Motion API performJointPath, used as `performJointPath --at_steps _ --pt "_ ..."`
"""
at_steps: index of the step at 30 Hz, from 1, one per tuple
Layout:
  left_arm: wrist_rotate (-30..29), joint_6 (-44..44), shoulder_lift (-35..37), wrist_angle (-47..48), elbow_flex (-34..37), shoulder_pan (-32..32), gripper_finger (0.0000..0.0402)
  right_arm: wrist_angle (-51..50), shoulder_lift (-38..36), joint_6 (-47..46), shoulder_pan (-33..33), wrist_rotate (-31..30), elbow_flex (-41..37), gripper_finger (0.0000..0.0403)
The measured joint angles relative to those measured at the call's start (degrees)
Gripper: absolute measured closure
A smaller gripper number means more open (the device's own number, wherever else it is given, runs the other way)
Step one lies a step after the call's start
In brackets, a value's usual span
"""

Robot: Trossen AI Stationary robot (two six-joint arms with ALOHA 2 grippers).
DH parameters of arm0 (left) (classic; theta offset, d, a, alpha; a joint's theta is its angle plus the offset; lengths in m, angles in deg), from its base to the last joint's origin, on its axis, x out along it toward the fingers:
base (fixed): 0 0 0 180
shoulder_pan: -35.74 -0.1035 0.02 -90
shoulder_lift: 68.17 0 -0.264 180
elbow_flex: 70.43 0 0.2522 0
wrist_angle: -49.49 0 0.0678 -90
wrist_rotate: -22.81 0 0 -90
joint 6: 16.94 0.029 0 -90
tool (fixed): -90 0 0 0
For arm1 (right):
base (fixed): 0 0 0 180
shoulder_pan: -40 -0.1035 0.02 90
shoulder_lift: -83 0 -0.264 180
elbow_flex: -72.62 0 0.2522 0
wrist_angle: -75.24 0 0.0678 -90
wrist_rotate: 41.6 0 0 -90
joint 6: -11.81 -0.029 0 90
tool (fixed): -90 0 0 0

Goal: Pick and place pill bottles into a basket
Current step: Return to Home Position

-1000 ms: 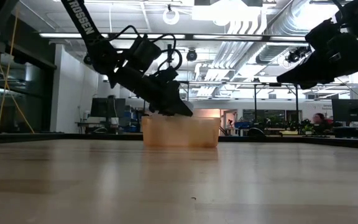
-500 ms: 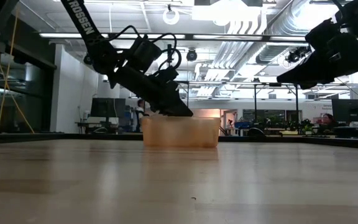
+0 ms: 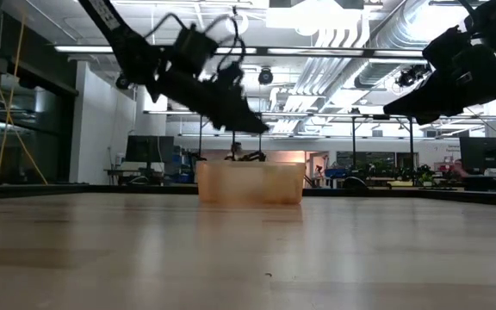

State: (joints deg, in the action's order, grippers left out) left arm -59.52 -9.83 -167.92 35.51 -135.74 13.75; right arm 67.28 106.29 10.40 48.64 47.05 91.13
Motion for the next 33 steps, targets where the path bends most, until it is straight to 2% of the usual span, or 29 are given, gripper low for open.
performJointPath --at_steps 5,7,11,13,15,19,22,26,29,33 --pt "8.8 0.2 6.8 3.0 0.3 0.3 0.0227 0.0 0.0 -1.4 0.0 0.0 0.0 0.0397" --pt "11.0 0.2 9.8 2.8 3.1 0.3 0.0258 0.0 0.0 -2.4 0.0 0.0 0.0 0.0396" --pt "11.0 -0.9 16.1 0.3 13.1 2.6 0.0328 -0.4 0.0 -2.6 0.0 -0.1 0.0 0.0396" --pt "9.7 -2.6 20.7 -5.1 19.5 3.8 0.0367 -0.5 0.0 -2.6 0.0 -0.3 0.0 0.0396" --pt "8.7 -4.5 26.4 -9.5 26.6 4.7 0.0380 -0.5 0.0 -2.6 0.0 -0.7 0.0 0.0396" --pt "0.6 -9.8 40.6 -15.9 39.1 8.2 0.0355 -0.5 0.0 -2.6 0.0 -2.8 0.0 0.0396" --pt "-4.8 -10.4 52.1 -13.5 44.2 12.5 0.0343 -0.5 0.0 -2.5 0.0 -3.1 0.0 0.0396" --pt "-10.2 -7.5 65.8 -0.7 44.8 18.8 0.0380 -0.4 0.0 -2.5 0.0 -3.2 0.0 0.0396" --pt "-16.8 -6.6 73.6 8.4 44.7 23.0 0.0380 -0.3 0.0 -2.6 0.0 -4.3 0.0 0.0396" --pt "-25.0 -7.1 82.9 19.2 44.7 27.4 0.0354 0.0 0.0 -1.0 0.0 -4.4 0.0 0.0396"
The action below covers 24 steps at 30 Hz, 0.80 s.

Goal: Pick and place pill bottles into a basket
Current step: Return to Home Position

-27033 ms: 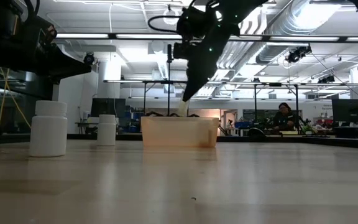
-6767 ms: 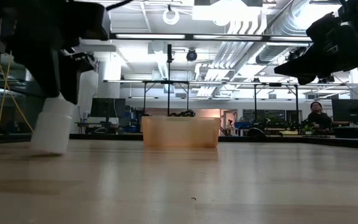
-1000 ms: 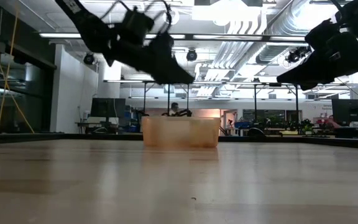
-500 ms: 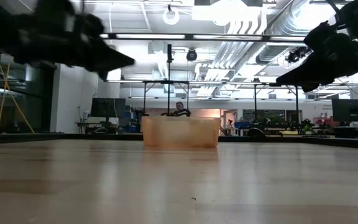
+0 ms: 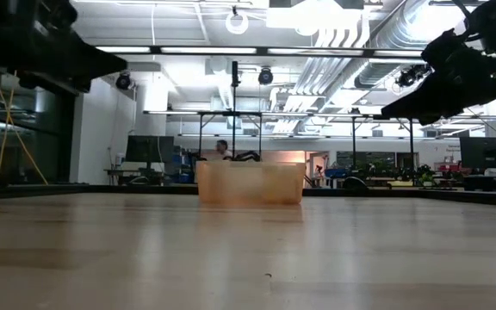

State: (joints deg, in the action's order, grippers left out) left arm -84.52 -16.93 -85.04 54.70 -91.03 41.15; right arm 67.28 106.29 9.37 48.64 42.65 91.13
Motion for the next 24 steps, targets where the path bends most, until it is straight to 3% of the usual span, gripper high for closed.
performJointPath --at_steps 5,10,13,15,20,24 --pt "-0.2 4.4 7.2 3.7 2.1 4.6 0.0381 3.5 0.0 6.2 0.0 6.5 0.0 0.0396" --pt "-0.3 2.9 11.7 7.4 3.2 5.1 0.0369 6.7 -0.1 7.0 0.0 8.5 0.0 0.0396" --pt "-2.4 3.1 12.9 7.1 4.9 5.1 0.0359 8.5 -0.1 6.7 0.0 8.6 0.0 0.0396" --pt "-3.3 5.6 13.4 4.6 6.0 5.1 0.0373 9.0 -0.2 7.9 0.0 9.6 0.0 0.0396" --pt "-1.1 5.6 13.3 4.0 6.1 5.1 0.0379 12.2 -0.1 11.4 1.2 10.4 0.0 0.0401" --pt "-1.7 4.3 13.4 4.9 6.1 5.1 0.0366 14.6 -0.1 9.4 4.0 14.9 0.0 0.0400"
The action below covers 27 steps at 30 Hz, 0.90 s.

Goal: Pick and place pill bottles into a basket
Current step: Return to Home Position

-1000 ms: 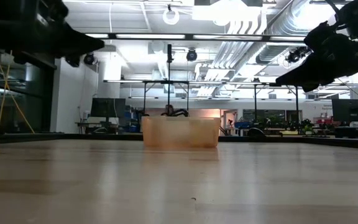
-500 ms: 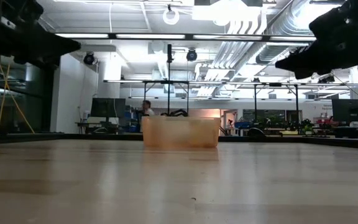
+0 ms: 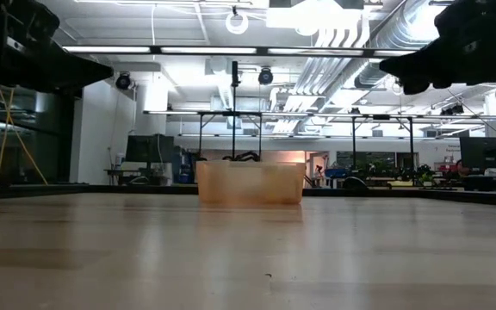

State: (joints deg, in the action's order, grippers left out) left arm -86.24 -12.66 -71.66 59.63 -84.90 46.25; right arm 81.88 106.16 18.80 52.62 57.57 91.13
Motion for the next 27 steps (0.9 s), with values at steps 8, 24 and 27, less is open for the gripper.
performJointPath --at_steps 8,24,27 --pt "2.4 1.5 0.0 0.2 0.0 0.0 0.0380 7.4 0.2 -6.7 2.0 10.4 -3.9 0.0401" --pt "8.3 1.1 0.0 1.3 0.0 0.0 0.0379 -1.5 -5.4 -14.1 -2.7 -2.0 -4.2 0.0401" --pt "8.5 0.1 0.0 3.9 -0.7 0.0 0.0368 -2.2 -8.3 -11.7 -6.0 -0.6 -4.2 0.0402"
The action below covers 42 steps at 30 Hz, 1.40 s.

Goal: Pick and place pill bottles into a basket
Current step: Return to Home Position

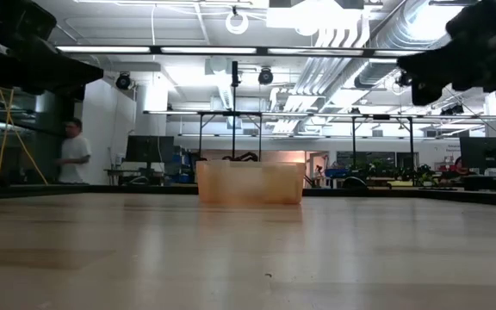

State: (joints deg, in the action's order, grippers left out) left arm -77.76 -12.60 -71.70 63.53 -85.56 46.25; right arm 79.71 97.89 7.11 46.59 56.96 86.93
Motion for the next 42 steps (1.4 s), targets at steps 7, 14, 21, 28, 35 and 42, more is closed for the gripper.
performJointPath --at_steps 7,14,21,28,35,42 --pt "8.0 0.0 0.0 2.4 -0.5 0.0 0.0380 -3.4 -4.5 4.2 -5.5 -6.4 0.0 0.0402" --pt "8.3 1.7 0.0 2.5 -0.5 0.0 0.0322 -3.5 -4.5 4.8 -6.7 -6.1 0.0 0.0396" --pt "8.1 1.5 0.0 2.5 -0.6 0.0 0.0247 -3.9 -4.5 3.4 -6.7 -6.1 0.0 0.0400" --pt "8.0 1.4 0.0 2.5 -0.6 0.0 0.0224 -3.9 -4.5 3.5 -6.7 -6.1 0.0 0.0397" --pt "8.0 1.4 0.0 2.5 -0.7 0.0 0.0224 -3.9 -4.5 3.6 -6.7 -6.1 0.0 0.0395" --pt "8.0 1.4 0.0 2.5 -0.7 0.0 0.0223 -3.9 -4.5 3.6 -6.7 -6.0 0.0 0.0395"
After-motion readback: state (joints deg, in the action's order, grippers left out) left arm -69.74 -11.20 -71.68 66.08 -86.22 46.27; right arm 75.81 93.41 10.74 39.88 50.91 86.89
